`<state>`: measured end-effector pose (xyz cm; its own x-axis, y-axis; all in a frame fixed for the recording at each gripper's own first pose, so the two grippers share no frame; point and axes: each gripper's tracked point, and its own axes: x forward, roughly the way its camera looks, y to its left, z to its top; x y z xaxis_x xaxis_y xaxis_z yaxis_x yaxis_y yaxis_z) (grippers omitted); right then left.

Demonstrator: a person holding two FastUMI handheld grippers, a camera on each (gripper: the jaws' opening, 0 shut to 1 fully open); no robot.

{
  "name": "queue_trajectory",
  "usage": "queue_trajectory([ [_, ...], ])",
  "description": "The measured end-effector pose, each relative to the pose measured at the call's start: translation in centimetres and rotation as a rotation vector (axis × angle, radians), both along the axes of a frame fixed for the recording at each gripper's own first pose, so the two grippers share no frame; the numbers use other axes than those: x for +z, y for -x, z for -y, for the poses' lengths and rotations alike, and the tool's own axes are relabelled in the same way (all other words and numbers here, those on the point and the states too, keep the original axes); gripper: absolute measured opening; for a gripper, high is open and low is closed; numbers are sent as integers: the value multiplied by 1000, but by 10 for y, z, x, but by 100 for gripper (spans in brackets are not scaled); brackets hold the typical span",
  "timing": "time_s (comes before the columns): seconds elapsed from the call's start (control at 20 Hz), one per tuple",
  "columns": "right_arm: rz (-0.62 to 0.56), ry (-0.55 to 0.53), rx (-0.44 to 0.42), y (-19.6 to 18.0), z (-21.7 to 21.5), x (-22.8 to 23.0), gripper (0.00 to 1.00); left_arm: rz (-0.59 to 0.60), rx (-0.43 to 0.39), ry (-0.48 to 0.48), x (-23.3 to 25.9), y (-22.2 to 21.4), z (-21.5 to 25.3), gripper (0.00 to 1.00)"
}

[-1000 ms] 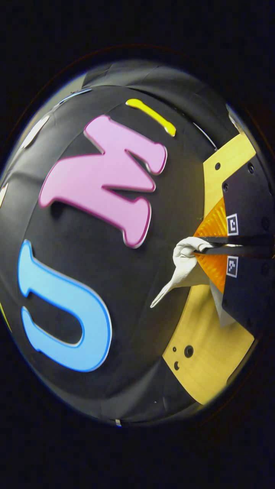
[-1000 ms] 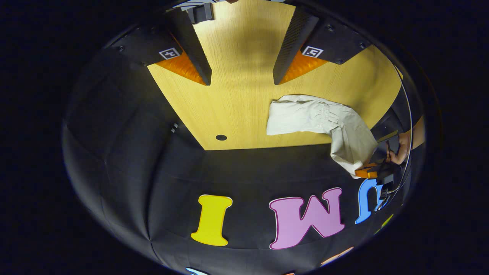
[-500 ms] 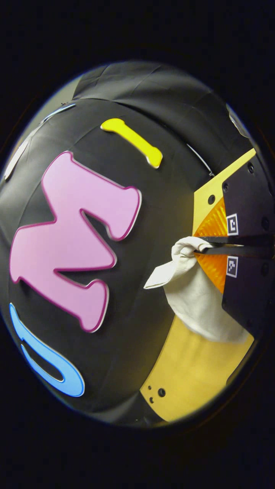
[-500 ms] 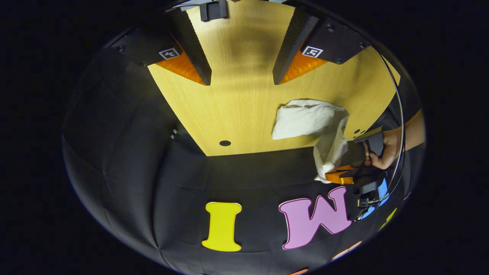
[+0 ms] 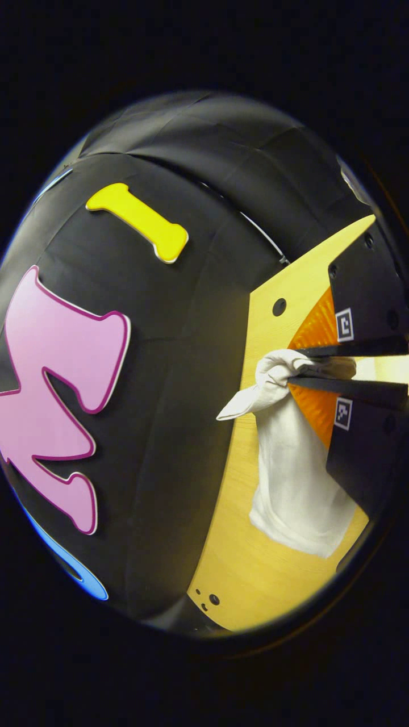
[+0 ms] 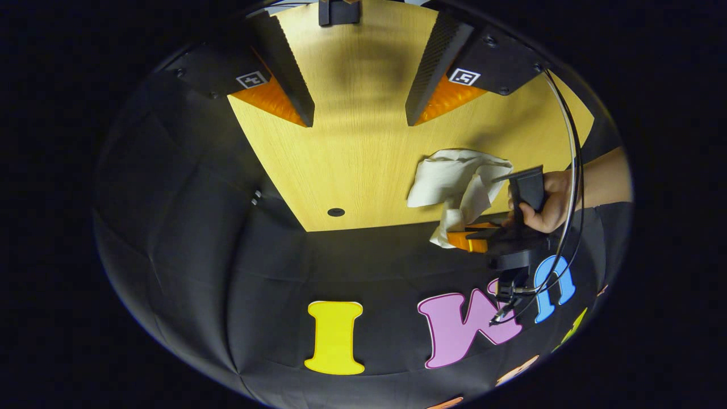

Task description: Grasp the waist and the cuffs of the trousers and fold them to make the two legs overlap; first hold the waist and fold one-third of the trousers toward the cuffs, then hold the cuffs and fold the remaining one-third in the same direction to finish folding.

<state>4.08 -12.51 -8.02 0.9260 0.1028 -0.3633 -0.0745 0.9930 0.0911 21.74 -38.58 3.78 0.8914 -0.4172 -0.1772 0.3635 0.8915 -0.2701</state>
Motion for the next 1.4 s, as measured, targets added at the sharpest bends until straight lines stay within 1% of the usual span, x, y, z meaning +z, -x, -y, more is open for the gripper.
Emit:
queue_trajectory([
  [0.05,2,7,7,0,1,0,99,0,4,-10,-4,0,2,25],
  [0.1,5,12,14,0,2,0,99,2,11,-22,-6,3,3,41],
  [0.15,8,13,19,-1,3,1,99,4,16,-28,-7,5,2,28],
  [0.25,20,12,25,-3,2,5,99,17,19,-13,-2,14,-2,49],
  [0.3,28,12,26,-3,1,8,99,22,17,-3,2,19,-6,65],
  [0.4,49,11,24,-4,0,13,99,37,37,-7,10,34,-26,91],
  [0.45,64,11,22,-2,-5,20,99,58,58,-20,17,45,-43,95],
  [0.6,106,9,4,1,-17,40,99,140,136,-51,41,84,-104,96],
  [0.85,175,-9,-2,28,-51,75,99,222,246,-36,63,167,-202,96],
  [0.95,218,0,10,41,-66,92,99,255,271,-81,69,195,-231,96],
  [1.1,259,8,15,58,-80,116,99,344,301,-137,90,240,-263,96],
  [1.25,332,-15,16,85,-99,148,99,407,321,-122,94,289,-286,96],
  [1.35,345,-47,19,101,-112,155,98,392,330,-106,78,314,-299,95],
  [1.4,347,-64,14,107,-116,156,99,377,347,-94,70,325,-309,96],
])
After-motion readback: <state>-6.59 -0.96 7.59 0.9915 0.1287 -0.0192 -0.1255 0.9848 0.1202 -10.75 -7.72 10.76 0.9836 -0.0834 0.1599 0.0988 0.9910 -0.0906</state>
